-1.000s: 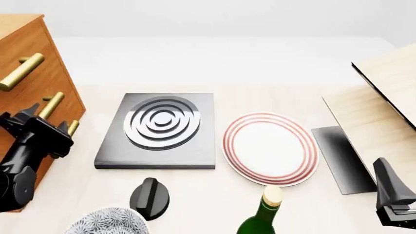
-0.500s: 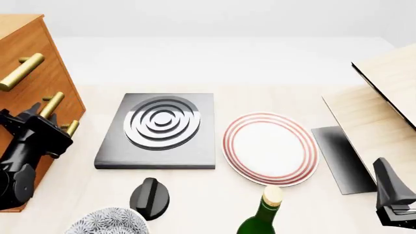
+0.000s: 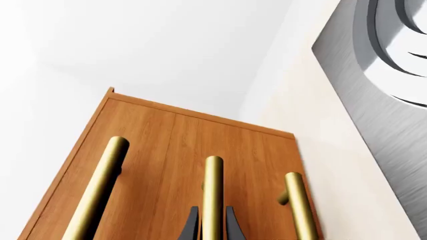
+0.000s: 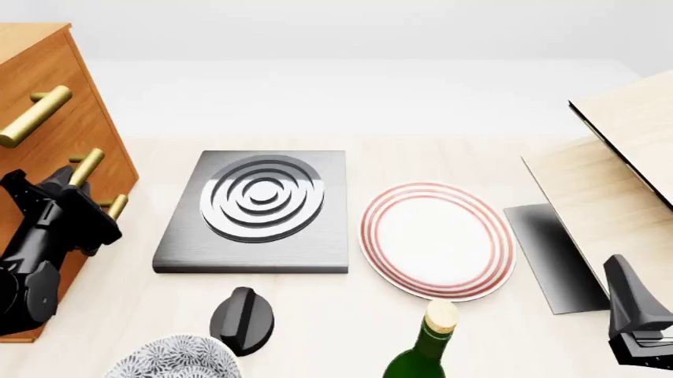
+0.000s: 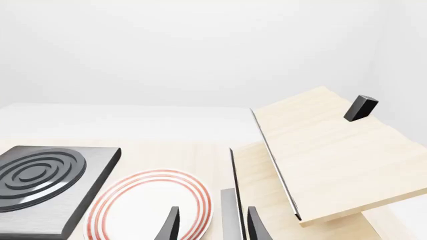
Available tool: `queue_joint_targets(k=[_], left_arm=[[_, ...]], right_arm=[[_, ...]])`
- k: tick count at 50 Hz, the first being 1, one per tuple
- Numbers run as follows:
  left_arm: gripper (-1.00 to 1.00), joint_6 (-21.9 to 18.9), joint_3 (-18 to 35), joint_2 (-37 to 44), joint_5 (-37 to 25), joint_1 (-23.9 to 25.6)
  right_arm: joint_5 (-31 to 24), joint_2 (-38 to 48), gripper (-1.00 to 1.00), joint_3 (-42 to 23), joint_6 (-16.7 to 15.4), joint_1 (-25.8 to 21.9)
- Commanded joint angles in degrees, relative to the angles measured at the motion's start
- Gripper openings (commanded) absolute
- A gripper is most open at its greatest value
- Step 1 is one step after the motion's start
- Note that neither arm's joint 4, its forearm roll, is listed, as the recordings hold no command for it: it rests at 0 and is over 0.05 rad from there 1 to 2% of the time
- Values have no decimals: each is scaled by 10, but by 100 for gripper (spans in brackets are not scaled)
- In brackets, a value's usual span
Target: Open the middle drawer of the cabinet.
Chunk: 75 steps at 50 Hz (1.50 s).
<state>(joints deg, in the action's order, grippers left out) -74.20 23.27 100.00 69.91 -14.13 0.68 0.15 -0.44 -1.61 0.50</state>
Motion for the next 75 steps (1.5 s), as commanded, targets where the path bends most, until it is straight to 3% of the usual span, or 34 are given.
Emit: queue_joint_targets(k=[1, 3, 17, 36, 75], left_arm=[[-100, -33, 37, 27, 0, 10], [-100, -66, 42, 9, 0, 23], [-100, -49, 24, 8, 0, 46], [-100, -43, -52, -81, 0, 103], [-100, -25, -61, -85, 0, 163]], right_arm=[[-1, 0, 100, 1, 3, -1], [-1, 0, 100, 1, 3, -1], [-1, 0, 100, 1, 3, -1], [-1, 0, 100, 1, 3, -1], [-1, 0, 100, 1, 3, -1]])
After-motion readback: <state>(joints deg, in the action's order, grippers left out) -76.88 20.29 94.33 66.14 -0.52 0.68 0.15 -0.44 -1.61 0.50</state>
